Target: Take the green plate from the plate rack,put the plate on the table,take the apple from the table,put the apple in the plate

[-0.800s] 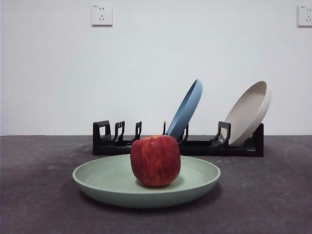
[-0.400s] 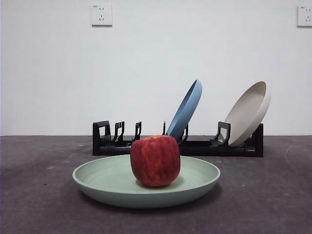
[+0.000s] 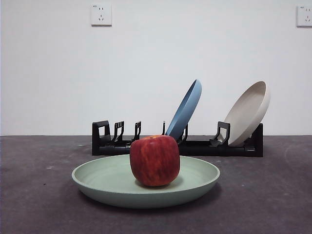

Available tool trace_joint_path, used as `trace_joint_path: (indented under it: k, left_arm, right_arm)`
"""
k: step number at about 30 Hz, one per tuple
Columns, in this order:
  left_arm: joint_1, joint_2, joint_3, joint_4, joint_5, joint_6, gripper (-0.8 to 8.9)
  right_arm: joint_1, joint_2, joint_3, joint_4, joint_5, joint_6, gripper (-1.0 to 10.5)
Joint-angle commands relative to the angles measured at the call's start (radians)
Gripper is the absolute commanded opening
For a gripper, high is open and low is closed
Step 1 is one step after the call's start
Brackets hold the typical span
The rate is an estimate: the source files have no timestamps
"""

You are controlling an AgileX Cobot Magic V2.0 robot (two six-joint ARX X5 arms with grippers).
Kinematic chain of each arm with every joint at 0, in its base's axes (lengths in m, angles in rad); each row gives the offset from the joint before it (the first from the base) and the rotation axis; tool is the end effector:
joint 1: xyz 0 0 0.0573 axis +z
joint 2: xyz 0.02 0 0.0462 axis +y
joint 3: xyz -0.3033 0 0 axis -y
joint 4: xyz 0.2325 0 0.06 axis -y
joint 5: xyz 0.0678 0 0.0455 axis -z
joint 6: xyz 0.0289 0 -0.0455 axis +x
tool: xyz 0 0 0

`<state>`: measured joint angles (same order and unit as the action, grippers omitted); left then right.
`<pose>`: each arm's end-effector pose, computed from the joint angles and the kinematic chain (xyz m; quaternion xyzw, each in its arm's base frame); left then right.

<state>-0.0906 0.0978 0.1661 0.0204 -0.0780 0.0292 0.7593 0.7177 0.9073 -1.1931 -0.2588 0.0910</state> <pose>0.0423 -0.0016 0.2174 0.0109 -0.0443 -0.0056 0.9989 0.0384 0.0467 0.3250 -0.0842 0.4849 0.4056 0.7702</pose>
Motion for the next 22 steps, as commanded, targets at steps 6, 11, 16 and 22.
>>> trace_joint_path:
  k: [6,11,16,22]
  left_arm:
    - [0.028,-0.065,-0.154,-0.003,0.003,-0.085,-0.03]
    - [0.028,-0.074,-0.163,-0.112,0.003,-0.087,-0.03]
    - [0.028,-0.092,-0.163,-0.201,0.008,-0.088,-0.03]
    - [0.028,-0.096,-0.163,-0.201,0.027,-0.089,-0.03]
  right_arm:
    - [0.002,-0.001,0.001,0.005,0.003,0.005,0.0]
    - [0.002,-0.001,0.001,0.005,0.003,0.005,0.0]
    - [0.002,-0.001,0.001,0.005,0.003,0.005,0.0]
    - [0.002,-0.001,0.001,0.005,0.003,0.005,0.0]
